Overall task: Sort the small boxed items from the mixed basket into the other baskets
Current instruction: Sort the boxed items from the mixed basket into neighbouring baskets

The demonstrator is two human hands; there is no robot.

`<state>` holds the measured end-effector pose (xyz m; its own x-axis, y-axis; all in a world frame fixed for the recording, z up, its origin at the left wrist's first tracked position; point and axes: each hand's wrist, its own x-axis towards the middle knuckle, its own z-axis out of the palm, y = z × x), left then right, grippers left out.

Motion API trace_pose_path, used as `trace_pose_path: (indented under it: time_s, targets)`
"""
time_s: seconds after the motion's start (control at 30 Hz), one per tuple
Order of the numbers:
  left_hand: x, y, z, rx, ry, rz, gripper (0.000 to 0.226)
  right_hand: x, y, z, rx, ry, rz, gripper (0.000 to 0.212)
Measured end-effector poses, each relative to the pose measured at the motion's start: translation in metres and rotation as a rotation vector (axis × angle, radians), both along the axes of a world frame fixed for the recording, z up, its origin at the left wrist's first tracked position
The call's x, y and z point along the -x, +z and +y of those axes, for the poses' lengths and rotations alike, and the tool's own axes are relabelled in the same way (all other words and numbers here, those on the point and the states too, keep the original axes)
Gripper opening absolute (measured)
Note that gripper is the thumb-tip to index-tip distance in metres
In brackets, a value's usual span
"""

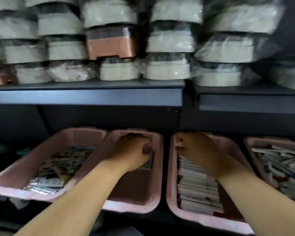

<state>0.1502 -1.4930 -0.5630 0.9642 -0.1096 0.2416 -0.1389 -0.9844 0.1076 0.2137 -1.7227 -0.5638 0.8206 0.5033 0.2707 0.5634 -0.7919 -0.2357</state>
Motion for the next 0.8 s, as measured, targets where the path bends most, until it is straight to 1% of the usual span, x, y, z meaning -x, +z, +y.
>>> trace_pose_path:
  time_s: [0.07,0.1,0.13,0.23,0.3,0.37,0.4,0.47,0.5,0.53,0.6,0.63,0.7,0.8]
  targets:
    - [-0.014,-0.002,-0.029,0.032,-0.051,-0.005,0.020,0.003,0.005,-0.037,0.061,-0.068,-0.064,0.031]
    - [-0.020,-0.002,-0.046,0.053,-0.080,-0.003,0.023,0.004,0.007,-0.057,0.068,-0.095,-0.056,0.034]
    - [-0.026,-0.003,-0.063,0.068,-0.109,0.001,0.026,0.005,0.008,-0.077,0.053,-0.105,-0.036,0.034]
    - [-0.039,-0.005,-0.122,0.099,-0.228,0.009,0.028,0.011,0.013,-0.136,0.043,-0.201,0.007,0.016]
    - [-0.046,-0.007,-0.163,0.091,-0.312,-0.003,0.029,0.016,0.014,-0.173,0.036,-0.296,0.045,0.014]
    - [-0.053,-0.010,-0.205,0.048,-0.388,-0.044,0.022,0.020,0.013,-0.210,0.024,-0.400,0.065,0.013]
    - [-0.054,-0.010,-0.226,0.041,-0.429,-0.044,0.021,0.022,0.011,-0.230,0.029,-0.446,0.079,0.020]
    - [-0.054,-0.013,-0.265,0.048,-0.504,-0.003,0.029,0.027,0.006,-0.266,0.078,-0.516,0.114,0.036]
    - [-0.052,-0.013,-0.283,0.053,-0.535,0.013,0.033,0.032,0.002,-0.282,0.043,-0.540,0.124,0.038]
    - [-0.052,-0.015,-0.300,0.059,-0.560,0.033,0.034,0.037,-0.002,-0.296,-0.019,-0.556,0.133,0.036]
    - [-0.049,-0.022,-0.328,0.083,-0.600,0.096,0.034,0.045,-0.012,-0.322,-0.116,-0.598,0.142,0.026]
    - [-0.049,-0.027,-0.340,0.090,-0.619,0.128,0.032,0.049,-0.017,-0.333,-0.106,-0.609,0.165,0.023]
    - [-0.049,-0.037,-0.361,0.093,-0.647,0.188,0.030,0.049,-0.030,-0.351,0.004,-0.649,0.294,0.020]
    - [-0.050,-0.055,-0.381,0.071,-0.642,0.254,0.026,0.043,-0.047,-0.368,0.090,-0.664,0.402,0.034]
